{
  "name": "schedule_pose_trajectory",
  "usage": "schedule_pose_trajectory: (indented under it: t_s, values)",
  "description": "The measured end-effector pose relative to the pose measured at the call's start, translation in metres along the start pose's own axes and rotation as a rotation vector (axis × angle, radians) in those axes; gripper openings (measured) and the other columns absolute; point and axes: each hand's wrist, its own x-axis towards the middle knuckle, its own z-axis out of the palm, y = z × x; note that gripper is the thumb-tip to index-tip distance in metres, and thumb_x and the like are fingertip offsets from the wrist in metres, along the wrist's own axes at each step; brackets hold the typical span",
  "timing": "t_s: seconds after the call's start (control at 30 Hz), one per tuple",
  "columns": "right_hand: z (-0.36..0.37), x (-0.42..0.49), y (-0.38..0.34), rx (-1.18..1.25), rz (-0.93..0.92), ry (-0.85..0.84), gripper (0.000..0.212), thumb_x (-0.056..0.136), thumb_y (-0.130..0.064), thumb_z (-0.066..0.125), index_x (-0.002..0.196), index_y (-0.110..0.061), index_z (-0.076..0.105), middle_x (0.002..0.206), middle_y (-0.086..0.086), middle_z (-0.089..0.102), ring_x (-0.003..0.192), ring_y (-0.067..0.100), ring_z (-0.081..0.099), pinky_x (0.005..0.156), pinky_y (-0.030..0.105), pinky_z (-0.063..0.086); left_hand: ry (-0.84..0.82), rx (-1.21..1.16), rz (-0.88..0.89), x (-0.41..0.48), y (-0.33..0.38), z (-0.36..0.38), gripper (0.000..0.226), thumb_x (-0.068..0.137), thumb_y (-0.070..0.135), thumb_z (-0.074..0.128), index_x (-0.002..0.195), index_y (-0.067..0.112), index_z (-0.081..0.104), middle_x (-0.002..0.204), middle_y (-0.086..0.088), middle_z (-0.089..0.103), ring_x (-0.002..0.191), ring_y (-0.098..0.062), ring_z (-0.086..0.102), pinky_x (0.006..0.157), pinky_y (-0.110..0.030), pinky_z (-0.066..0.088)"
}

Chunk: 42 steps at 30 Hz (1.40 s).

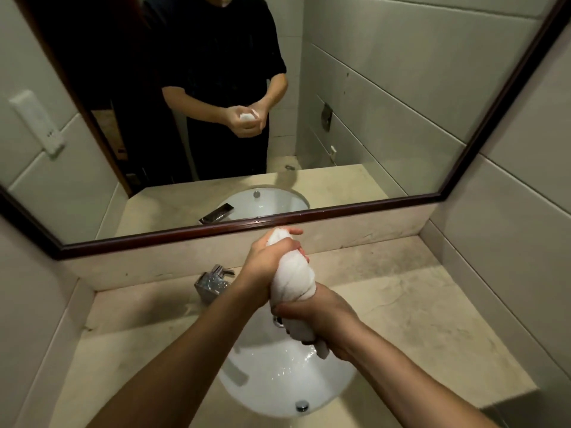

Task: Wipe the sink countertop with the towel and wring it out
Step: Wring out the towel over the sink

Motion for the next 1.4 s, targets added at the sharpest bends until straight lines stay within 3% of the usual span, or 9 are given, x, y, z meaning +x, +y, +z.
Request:
schedule_pose_trajectory:
  t_s: [0.23, 0.4, 0.6, 0.73, 0.87, 1.0, 1.17, 1.3, 1.4]
  values:
    - [0.014, 0.022, 0.028, 0.046, 0.027, 0.051, 0.03, 0.073, -0.011, 0.08, 0.096, -0.017, 0.062, 0.069, 0.007, 0.06, 0.048, 0.019, 0.046, 0.045, 0.025, 0.033, 0.141, 0.213, 0.09, -0.002, -0.028, -0.007, 0.026, 0.092, -0.001, 0.059, 0.106, 0.015, 0.076, 0.075, -0.014, 0.068, 0.071, -0.029, 0.067, 0.069, -0.041, 0.06]
    - [0.024, 0.039, 0.043, -0.031, 0.047, 0.116, 0.045, 0.068, -0.029, 0.084, 0.106, -0.019, 0.063, 0.089, 0.009, 0.072, 0.06, 0.02, 0.059, 0.046, 0.027, 0.043, 0.273, 0.398, 0.129, 0.01, -0.044, -0.011, 0.022, 0.084, 0.02, 0.063, 0.096, 0.033, 0.076, 0.098, -0.005, 0.076, 0.095, -0.031, 0.071, 0.083, -0.04, 0.061]
    - [0.012, 0.038, 0.03, -0.124, -0.025, 0.09, 0.043, 0.071, -0.026, 0.086, 0.11, -0.02, 0.067, 0.091, 0.004, 0.075, 0.071, 0.018, 0.068, 0.051, 0.029, 0.053, 0.322, 0.372, 0.2, 0.008, -0.036, -0.008, 0.014, 0.091, 0.019, 0.067, 0.101, 0.028, 0.073, 0.098, -0.003, 0.072, 0.099, -0.032, 0.069, 0.087, -0.045, 0.06]
    - [-0.011, 0.016, 0.006, -0.024, -0.031, -0.027, 0.034, 0.078, -0.022, 0.082, 0.109, -0.013, 0.069, 0.082, 0.011, 0.07, 0.05, 0.012, 0.059, 0.041, 0.019, 0.041, 0.088, 0.142, 0.12, 0.002, -0.01, -0.008, 0.02, 0.095, 0.025, 0.074, 0.114, 0.019, 0.07, 0.098, -0.014, 0.076, 0.095, -0.037, 0.073, 0.088, -0.052, 0.061]
    - [-0.025, 0.005, 0.004, 0.318, 0.061, -0.347, 0.023, 0.071, -0.034, 0.079, 0.085, -0.016, 0.078, 0.083, 0.016, 0.059, 0.052, 0.017, 0.052, 0.041, 0.023, 0.035, -0.329, -0.141, -0.017, 0.004, -0.001, -0.027, 0.059, 0.092, 0.042, 0.065, 0.144, 0.018, 0.052, 0.118, -0.019, 0.072, 0.121, -0.039, 0.066, 0.105, -0.055, 0.053]
    - [-0.02, 0.014, 0.012, 0.5, 0.146, -0.615, 0.055, 0.063, -0.04, 0.088, 0.102, -0.007, 0.067, 0.083, 0.01, 0.062, 0.054, 0.018, 0.059, 0.048, 0.023, 0.046, -0.628, -0.387, -0.031, 0.011, -0.003, -0.023, 0.091, 0.08, 0.042, 0.085, 0.156, 0.019, 0.04, 0.12, -0.012, 0.068, 0.134, -0.038, 0.057, 0.109, -0.06, 0.048]
    - [-0.02, 0.01, 0.004, 0.456, 0.001, -0.456, 0.05, 0.076, -0.026, 0.077, 0.118, -0.003, 0.063, 0.104, 0.017, 0.071, 0.084, 0.029, 0.07, 0.059, 0.032, 0.057, -0.422, -0.248, -0.006, 0.011, 0.012, -0.013, 0.051, 0.084, 0.007, 0.067, 0.134, 0.01, 0.056, 0.077, -0.008, 0.059, 0.077, -0.026, 0.065, 0.085, -0.049, 0.059]
    - [-0.029, 0.01, -0.01, 0.249, -0.057, -0.271, 0.045, 0.075, -0.012, 0.077, 0.117, -0.004, 0.062, 0.097, 0.019, 0.069, 0.074, 0.023, 0.069, 0.057, 0.035, 0.055, -0.236, -0.162, -0.005, 0.015, 0.011, -0.005, 0.017, 0.092, 0.006, 0.063, 0.108, 0.013, 0.069, 0.075, -0.013, 0.061, 0.073, -0.031, 0.062, 0.086, -0.052, 0.053]
    - [-0.031, 0.013, -0.015, 0.133, -0.053, -0.23, 0.052, 0.066, -0.015, 0.084, 0.113, -0.005, 0.065, 0.088, 0.024, 0.068, 0.065, 0.026, 0.065, 0.056, 0.035, 0.053, -0.148, -0.047, 0.05, 0.017, 0.009, -0.001, 0.012, 0.091, 0.012, 0.067, 0.103, 0.015, 0.071, 0.075, -0.013, 0.063, 0.072, -0.032, 0.063, 0.081, -0.052, 0.053]
